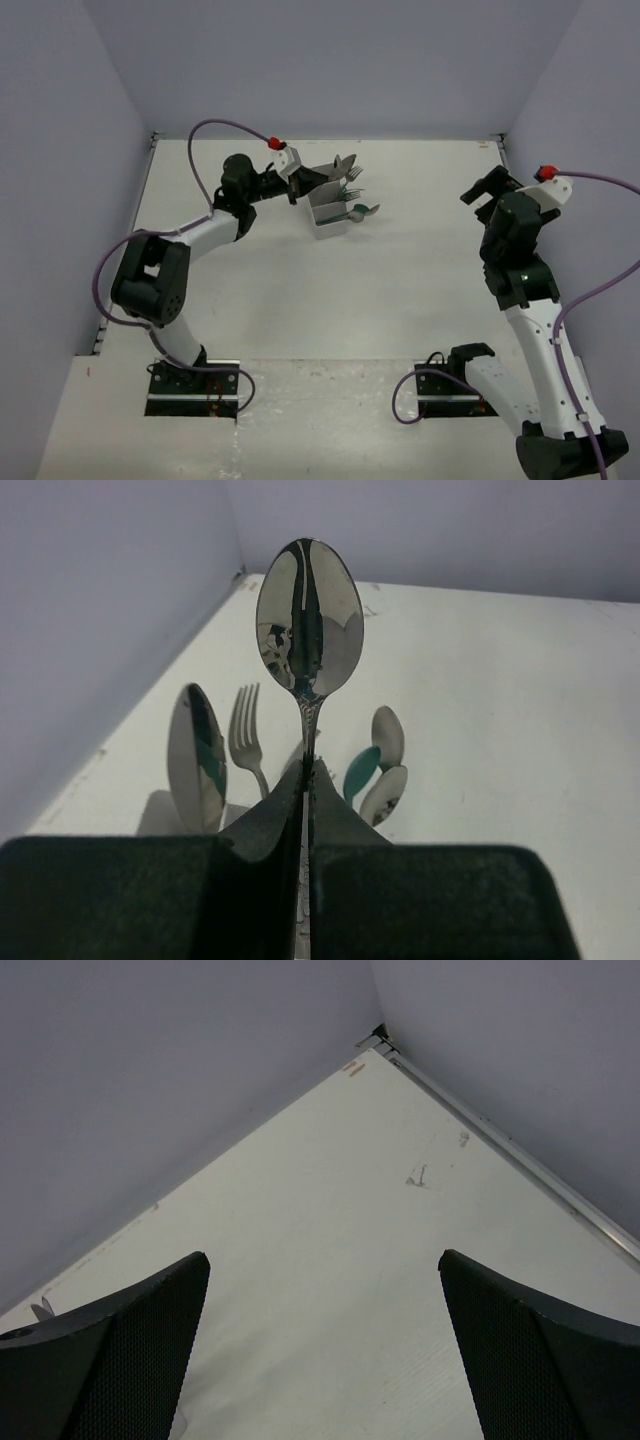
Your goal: Sort the eating utensils into containers
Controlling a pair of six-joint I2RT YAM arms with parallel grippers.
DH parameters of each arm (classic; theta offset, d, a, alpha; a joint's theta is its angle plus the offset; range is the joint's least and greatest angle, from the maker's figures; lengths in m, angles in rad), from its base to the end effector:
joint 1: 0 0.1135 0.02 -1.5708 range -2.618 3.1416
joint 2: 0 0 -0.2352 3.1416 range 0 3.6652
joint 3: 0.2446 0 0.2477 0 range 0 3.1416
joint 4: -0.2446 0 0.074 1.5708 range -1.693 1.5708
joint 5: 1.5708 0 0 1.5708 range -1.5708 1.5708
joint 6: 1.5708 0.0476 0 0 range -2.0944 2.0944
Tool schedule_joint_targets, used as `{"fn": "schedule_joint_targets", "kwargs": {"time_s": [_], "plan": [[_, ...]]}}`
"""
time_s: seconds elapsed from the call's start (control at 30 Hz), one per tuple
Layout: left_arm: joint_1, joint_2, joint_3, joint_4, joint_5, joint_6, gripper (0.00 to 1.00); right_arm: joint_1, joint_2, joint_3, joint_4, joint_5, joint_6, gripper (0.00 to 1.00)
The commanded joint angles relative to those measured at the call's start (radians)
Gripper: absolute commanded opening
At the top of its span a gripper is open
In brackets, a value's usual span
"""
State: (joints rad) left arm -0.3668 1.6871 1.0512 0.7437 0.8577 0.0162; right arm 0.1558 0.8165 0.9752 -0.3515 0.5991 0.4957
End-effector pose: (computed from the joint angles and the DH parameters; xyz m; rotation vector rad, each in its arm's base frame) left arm 0.3426 -0.1702 0.2640 0.9652 1.2369 -0.9011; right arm 0.1997 0.0042 0.3604 0.7039 1.5803 -0.0486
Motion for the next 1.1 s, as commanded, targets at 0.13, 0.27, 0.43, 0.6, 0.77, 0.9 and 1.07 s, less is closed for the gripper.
{"fn": "schedule_joint_targets", "kwargs": {"time_s": [0.13,0.27,0.43,0.6,0.77,0.9,1.07], "plan": [[-0.049,0.065,-0.023,0.276,0.106,-0.104,0.00,-0.010,0.012,-0.001,0.055,-0.013,-0.009,0.99],[-0.067,0.088,-0.034,0.283,0.084,-0.078,0.00,-0.012,0.027,0.000,0.054,-0.024,-0.011,0.99],[-0.066,0.152,-0.003,0.201,0.110,0.042,0.00,-0.013,0.030,0.008,0.055,-0.027,-0.014,0.99],[-0.067,0.223,0.020,0.129,0.067,0.128,0.00,-0.013,0.029,0.002,0.054,-0.035,-0.009,0.99],[-0.064,0.240,0.003,0.100,0.035,0.165,0.00,-0.012,0.027,-0.012,0.054,-0.036,0.004,0.99],[-0.061,0.237,0.027,0.020,-0.011,0.182,0.17,-0.012,0.030,-0.003,0.054,-0.044,0.003,0.99],[-0.063,0.156,-0.020,-0.036,-0.069,0.234,0.62,-0.013,0.021,-0.001,0.054,-0.047,0.003,0.99]]}}
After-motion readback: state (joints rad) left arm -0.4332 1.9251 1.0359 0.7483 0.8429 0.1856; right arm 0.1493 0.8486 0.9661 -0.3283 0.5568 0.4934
